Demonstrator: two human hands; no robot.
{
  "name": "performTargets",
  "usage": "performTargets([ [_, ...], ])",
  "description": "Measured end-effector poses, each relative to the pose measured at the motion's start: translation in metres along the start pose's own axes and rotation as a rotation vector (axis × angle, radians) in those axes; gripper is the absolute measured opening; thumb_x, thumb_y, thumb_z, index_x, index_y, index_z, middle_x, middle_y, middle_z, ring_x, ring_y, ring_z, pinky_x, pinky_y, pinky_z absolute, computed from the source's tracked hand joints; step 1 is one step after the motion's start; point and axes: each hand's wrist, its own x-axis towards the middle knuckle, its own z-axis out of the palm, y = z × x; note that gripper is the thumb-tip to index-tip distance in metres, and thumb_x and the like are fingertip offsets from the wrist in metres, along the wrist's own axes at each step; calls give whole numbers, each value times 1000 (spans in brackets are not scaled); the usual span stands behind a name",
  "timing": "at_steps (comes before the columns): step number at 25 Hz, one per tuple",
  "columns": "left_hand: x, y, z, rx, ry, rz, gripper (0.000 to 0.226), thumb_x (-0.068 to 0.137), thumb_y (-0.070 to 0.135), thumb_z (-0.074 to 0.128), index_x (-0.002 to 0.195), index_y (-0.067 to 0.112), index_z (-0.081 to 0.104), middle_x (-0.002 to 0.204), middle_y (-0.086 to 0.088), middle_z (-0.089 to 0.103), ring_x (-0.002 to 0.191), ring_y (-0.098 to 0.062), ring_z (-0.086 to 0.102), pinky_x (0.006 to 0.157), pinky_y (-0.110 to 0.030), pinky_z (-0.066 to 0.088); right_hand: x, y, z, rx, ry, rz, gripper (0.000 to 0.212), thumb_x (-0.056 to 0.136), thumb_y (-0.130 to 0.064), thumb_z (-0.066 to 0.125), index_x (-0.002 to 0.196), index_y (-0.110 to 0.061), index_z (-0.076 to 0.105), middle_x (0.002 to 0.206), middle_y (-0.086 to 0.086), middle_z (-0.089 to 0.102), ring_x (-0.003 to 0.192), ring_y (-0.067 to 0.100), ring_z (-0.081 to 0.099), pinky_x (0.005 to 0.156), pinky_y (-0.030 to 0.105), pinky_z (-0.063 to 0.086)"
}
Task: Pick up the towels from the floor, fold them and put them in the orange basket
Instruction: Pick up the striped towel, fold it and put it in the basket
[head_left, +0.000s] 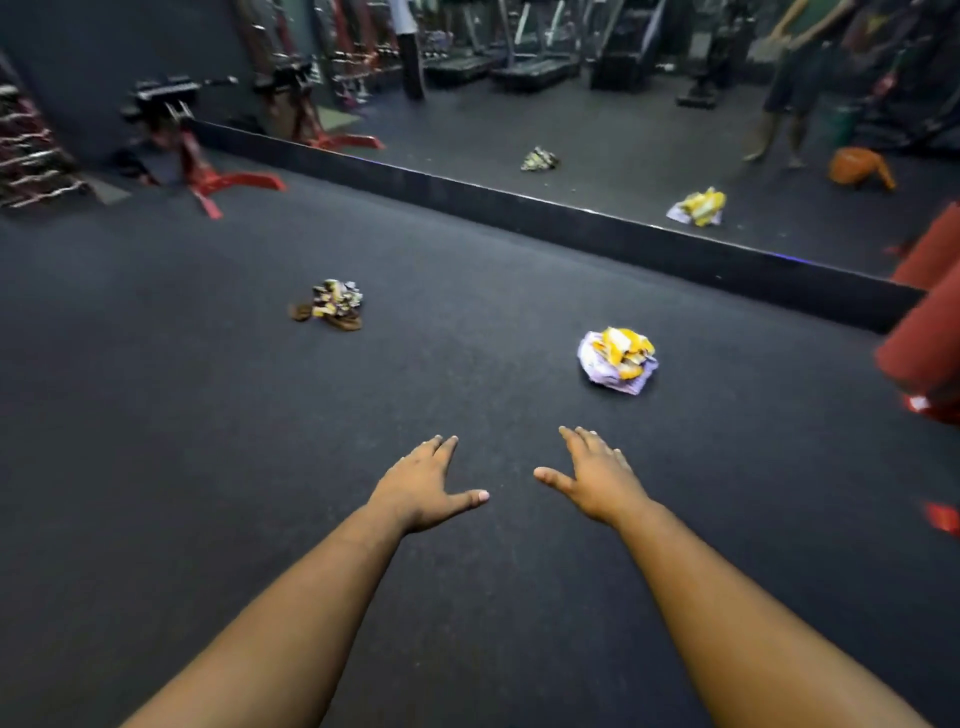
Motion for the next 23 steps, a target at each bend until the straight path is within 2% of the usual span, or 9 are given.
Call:
performTargets([
  [6, 49, -115, -72, -41, 98, -179, 116, 75, 93, 41, 163, 26, 5, 171, 0, 7, 157, -17, 9, 126, -42, 18, 127, -126, -22, -62, -28, -224, 97, 88, -80, 42, 163, -25, 12, 170, 5, 12, 157, 22, 9, 126, 51, 13],
  [15, 176, -198, -138, -59, 131, -363, 115, 77, 92, 41, 163, 26, 3, 171, 0, 6, 157, -19, 8, 126, -42, 17, 329, -206, -25, -108, -181, -375, 97, 88, -80, 42, 163, -27, 9, 171, 3, 9, 157, 22, 5, 126, 52, 9],
  [23, 293, -287, -198, -113, 124, -482, 114, 79, 90, 41, 163, 25, 1, 171, -1, 4, 157, -21, 7, 126, -43, 16, 502, -297, -35, -183, -231, -514, 96, 89, -78, 43, 163, -27, 9, 170, 3, 10, 157, 23, 7, 126, 52, 11],
])
